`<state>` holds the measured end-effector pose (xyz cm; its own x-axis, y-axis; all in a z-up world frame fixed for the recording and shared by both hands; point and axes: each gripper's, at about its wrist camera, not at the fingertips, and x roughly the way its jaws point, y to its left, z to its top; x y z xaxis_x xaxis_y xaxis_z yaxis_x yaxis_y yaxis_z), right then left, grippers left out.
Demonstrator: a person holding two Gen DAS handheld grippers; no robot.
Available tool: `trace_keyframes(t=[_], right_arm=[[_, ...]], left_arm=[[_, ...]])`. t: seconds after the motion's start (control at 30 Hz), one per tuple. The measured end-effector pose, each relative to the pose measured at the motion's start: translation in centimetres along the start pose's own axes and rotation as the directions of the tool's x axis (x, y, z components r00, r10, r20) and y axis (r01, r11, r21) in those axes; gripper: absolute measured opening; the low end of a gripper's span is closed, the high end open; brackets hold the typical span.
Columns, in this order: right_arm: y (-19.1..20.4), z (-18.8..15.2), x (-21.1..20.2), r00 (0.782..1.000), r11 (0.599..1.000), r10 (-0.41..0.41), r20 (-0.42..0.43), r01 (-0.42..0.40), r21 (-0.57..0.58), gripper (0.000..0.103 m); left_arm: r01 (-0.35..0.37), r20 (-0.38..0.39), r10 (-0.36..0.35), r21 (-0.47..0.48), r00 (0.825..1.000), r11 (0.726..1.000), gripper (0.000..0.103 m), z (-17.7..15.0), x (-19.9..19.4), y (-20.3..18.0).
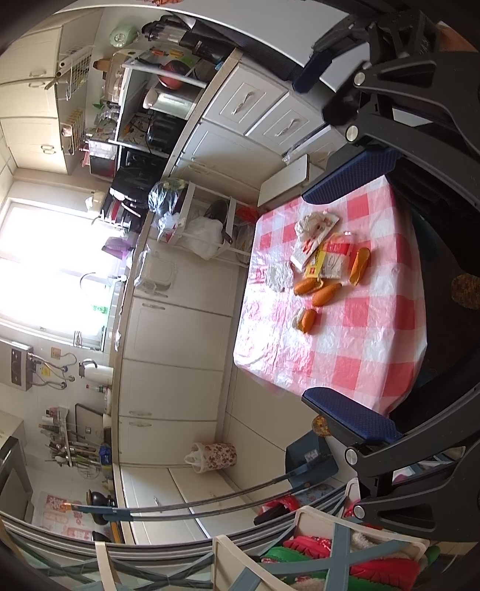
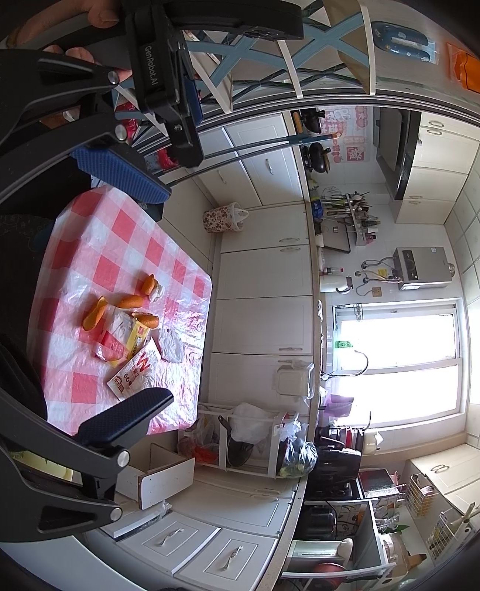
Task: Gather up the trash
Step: 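Grasp the orange peel with the left gripper while the right gripper grasps the white crumpled tissue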
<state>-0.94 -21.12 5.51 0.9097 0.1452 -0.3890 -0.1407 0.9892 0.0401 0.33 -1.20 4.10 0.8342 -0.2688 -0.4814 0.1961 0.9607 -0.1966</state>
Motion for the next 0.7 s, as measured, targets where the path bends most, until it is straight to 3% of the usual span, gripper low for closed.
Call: trace_keyframes(t=[0.17,0.3,0.5,0.7], right_arm=[[-2.1,-0.7,2.3,0.999,0.999,-0.032,-0.034,0.032,0.013,0.096],[-4.5,-2.1,5.6,0.993,0.997,-0.038,-0.110,0.044,0.060,0.096],[-6.5,-4.4,11.1,0.972,0.993,-0.006,-0.235,0.034,0.117,0.096],[-9.1,-5.4,16.4,0.941,0.988,0.009,-0.339,0.045,0.150,0.096]], left_arm=[[-0.056,-0.058,0.051,-0.084,0.997,0.995,0.096,-0.8,2.6,3.5],[-0.091,-0.141,0.076,-0.104,0.987,0.990,0.096,-2.4,6.4,5.1],[-0.083,-0.259,0.056,-0.095,0.964,0.992,0.096,-4.5,12.1,4.9],[-0.047,-0.366,-0.002,-0.125,0.931,0.991,0.096,-6.0,19.3,5.0]])
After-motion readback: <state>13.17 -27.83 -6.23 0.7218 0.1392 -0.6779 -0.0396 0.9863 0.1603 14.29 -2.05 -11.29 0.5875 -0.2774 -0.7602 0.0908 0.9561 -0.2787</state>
